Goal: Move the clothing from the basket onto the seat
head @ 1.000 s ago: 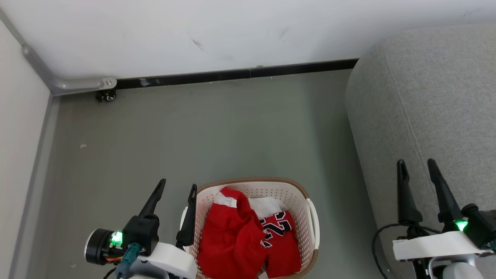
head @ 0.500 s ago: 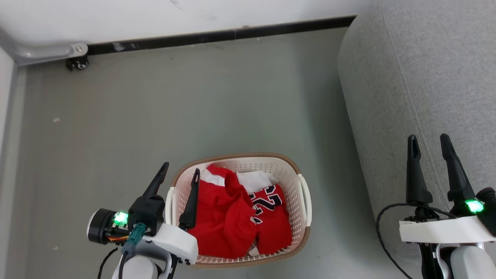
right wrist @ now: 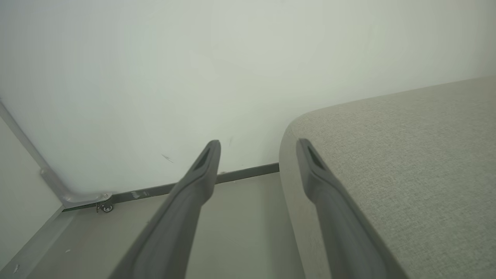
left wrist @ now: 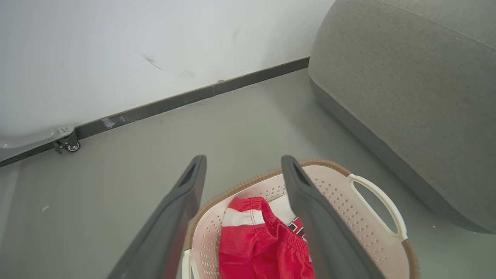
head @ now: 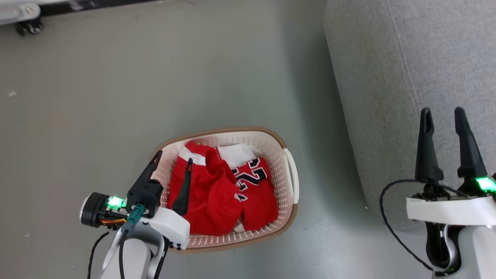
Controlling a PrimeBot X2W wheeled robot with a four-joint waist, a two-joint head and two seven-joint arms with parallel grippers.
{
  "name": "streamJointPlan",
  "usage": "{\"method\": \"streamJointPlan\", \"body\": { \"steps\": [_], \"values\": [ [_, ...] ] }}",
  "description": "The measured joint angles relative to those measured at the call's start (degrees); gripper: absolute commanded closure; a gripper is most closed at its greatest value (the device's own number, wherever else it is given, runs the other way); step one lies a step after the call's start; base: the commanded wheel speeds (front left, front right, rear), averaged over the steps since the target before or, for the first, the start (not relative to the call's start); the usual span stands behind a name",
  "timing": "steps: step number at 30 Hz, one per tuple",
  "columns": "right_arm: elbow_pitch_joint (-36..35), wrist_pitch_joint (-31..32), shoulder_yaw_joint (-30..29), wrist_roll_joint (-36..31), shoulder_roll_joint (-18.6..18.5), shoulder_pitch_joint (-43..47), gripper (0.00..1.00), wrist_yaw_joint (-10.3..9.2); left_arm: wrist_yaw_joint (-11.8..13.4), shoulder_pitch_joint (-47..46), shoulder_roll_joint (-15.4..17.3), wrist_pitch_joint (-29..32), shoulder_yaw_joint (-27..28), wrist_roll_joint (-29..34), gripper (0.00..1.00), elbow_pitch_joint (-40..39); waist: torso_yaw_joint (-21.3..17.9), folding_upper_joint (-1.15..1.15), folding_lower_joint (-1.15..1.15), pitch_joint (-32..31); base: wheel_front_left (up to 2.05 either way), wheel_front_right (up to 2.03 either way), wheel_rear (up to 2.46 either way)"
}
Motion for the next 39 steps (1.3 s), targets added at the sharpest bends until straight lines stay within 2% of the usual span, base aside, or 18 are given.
{"method": "streamJointPlan", "body": {
  "steps": [9, 22, 39],
  "values": [
    [-1.2, 0.0, 0.3, 1.9, 0.0, -3.1, 0.00, 0.00, 0.0, -3.2, 0.9, 0.0, -0.1, 0.8, 0.00, 4.1, -2.6, 0.00, 0.00, 4.6, 0.00, 0.00, 0.00],
    [-1.2, 0.0, 1.7, 3.8, 0.0, -5.4, 0.00, 0.00, 0.1, -7.3, 4.1, 0.0, -0.8, 3.7, 0.00, 11.1, -7.0, 0.00, 0.00, 10.5, 0.00, 0.00, 0.00],
    [0.3, -0.1, 4.6, 7.0, 0.0, -8.8, 0.00, 0.00, 2.1, -12.3, 5.5, 0.6, -0.7, 5.6, 0.00, 19.1, -12.5, 0.00, 0.00, 14.9, 0.00, 0.00, 0.00]
  ]
}}
